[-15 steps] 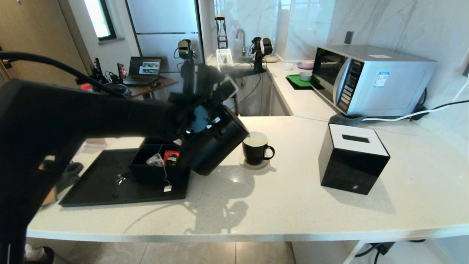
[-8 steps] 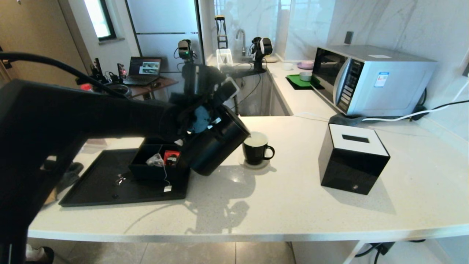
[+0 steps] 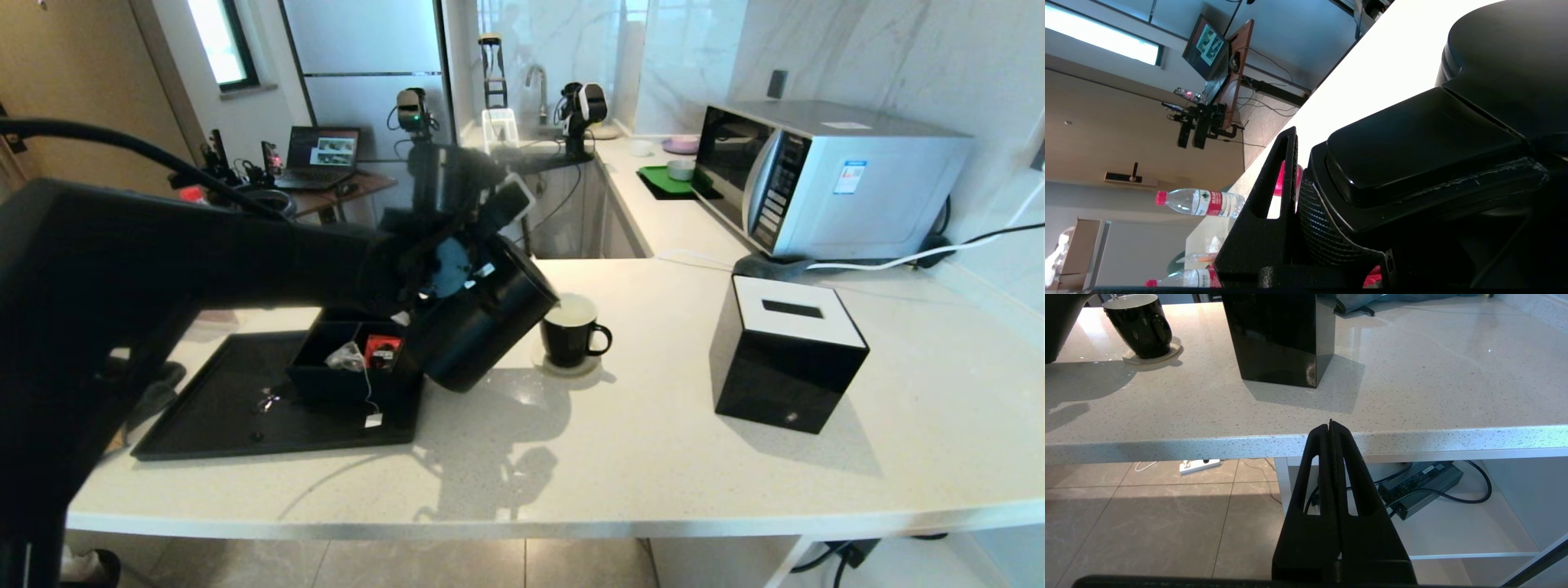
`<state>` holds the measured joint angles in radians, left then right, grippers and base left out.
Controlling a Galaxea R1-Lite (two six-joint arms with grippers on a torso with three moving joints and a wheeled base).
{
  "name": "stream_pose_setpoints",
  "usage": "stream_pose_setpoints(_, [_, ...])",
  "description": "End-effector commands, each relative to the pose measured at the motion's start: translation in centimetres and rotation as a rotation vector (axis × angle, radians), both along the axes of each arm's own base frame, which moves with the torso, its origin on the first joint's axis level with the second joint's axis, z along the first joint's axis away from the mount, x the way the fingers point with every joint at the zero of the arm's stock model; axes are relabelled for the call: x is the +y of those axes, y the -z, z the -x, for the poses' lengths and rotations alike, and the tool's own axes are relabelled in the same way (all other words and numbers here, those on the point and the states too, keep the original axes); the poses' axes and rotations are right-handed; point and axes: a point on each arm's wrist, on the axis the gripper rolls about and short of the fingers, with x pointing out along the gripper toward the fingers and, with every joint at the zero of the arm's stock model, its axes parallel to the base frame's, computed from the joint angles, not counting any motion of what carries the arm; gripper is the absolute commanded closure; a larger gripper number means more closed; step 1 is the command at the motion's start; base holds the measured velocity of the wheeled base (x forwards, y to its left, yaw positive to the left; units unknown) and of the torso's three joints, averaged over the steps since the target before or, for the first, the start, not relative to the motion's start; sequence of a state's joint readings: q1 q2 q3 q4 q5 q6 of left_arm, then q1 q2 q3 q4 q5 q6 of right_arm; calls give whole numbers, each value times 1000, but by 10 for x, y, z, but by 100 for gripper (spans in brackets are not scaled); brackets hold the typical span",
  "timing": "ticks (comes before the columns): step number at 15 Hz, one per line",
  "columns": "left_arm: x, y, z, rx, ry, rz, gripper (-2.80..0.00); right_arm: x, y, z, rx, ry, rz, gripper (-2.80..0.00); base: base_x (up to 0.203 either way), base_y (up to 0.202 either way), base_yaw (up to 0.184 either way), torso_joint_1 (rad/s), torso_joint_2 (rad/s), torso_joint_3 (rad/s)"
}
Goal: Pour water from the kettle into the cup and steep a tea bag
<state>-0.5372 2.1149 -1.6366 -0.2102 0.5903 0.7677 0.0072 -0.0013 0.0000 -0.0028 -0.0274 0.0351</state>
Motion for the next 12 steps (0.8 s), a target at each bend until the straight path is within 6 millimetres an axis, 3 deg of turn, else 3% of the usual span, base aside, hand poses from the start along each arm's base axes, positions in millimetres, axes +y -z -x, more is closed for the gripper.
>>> stream_pose_setpoints(1, [-1, 1, 0, 1, -1, -6, 0, 0, 0, 0, 1, 0, -2, 0, 0, 0, 0, 0, 0, 0])
stream_pose_setpoints(12, [-3, 0, 1, -6, 3, 7, 0, 0, 0, 0, 1, 0, 0, 0, 0, 0, 0, 0, 0, 0])
